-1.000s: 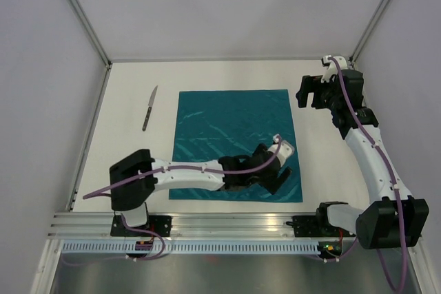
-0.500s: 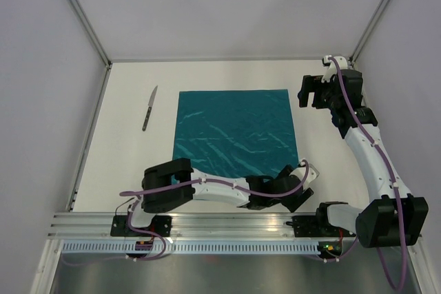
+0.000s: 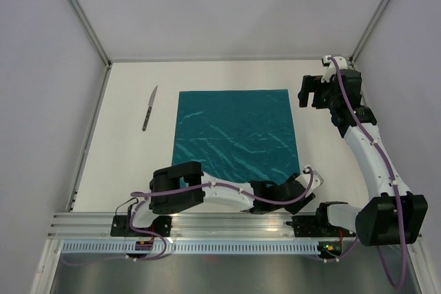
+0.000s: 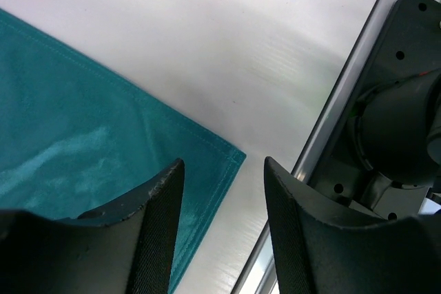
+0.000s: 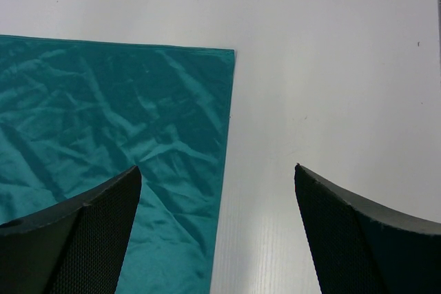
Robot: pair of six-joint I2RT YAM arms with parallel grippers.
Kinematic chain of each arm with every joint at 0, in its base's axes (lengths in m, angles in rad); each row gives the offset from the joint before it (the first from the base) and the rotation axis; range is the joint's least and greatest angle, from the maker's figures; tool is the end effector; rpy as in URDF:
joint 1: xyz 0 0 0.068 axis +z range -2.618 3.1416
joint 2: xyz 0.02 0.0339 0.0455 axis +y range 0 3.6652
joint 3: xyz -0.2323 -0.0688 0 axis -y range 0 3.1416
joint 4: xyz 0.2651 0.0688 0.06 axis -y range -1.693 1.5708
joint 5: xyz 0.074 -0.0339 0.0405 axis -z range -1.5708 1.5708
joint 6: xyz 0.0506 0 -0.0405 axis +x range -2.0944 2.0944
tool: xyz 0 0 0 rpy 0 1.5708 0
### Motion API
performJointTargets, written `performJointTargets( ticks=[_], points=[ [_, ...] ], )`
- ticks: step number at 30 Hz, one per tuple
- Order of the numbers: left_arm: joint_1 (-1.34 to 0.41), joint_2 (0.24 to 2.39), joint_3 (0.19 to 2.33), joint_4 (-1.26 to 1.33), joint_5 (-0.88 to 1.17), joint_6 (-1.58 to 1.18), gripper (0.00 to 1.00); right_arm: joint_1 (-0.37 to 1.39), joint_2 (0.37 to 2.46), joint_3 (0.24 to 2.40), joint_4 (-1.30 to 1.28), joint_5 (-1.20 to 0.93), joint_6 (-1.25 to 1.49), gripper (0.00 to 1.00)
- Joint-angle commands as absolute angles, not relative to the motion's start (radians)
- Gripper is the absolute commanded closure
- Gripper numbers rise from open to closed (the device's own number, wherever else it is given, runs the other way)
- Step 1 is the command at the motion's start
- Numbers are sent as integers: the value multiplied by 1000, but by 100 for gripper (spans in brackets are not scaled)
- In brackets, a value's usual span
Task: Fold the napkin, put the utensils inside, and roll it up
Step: Fold the napkin
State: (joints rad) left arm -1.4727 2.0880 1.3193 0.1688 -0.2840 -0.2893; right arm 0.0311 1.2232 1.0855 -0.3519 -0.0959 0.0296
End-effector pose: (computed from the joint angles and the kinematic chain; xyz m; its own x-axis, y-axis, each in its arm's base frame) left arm 0.0600 -0.4647 0.1050 -0.3191 0.4460 -0.8362 0.8781 0.4710 -0.0839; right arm 0.3211 0.0148 0.2965 -0.4733 0.0148 -0.8808 -0.1015 0.9923 0.0711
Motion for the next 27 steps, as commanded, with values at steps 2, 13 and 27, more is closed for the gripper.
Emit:
performJointTargets(
  ticks=[2,13,27],
  points=[
    [-1485,2121,1332,253,-262,-236,46,35,1226,1124,-344,-74,38,4],
    [-1485,2164,1328,261,-252,-236,54,34,1226,1121,-342,-69,35,4],
    [-1485,2168,1318,255,-262,-236,81,35,1224,1120,-342,-75,37,5]
  ],
)
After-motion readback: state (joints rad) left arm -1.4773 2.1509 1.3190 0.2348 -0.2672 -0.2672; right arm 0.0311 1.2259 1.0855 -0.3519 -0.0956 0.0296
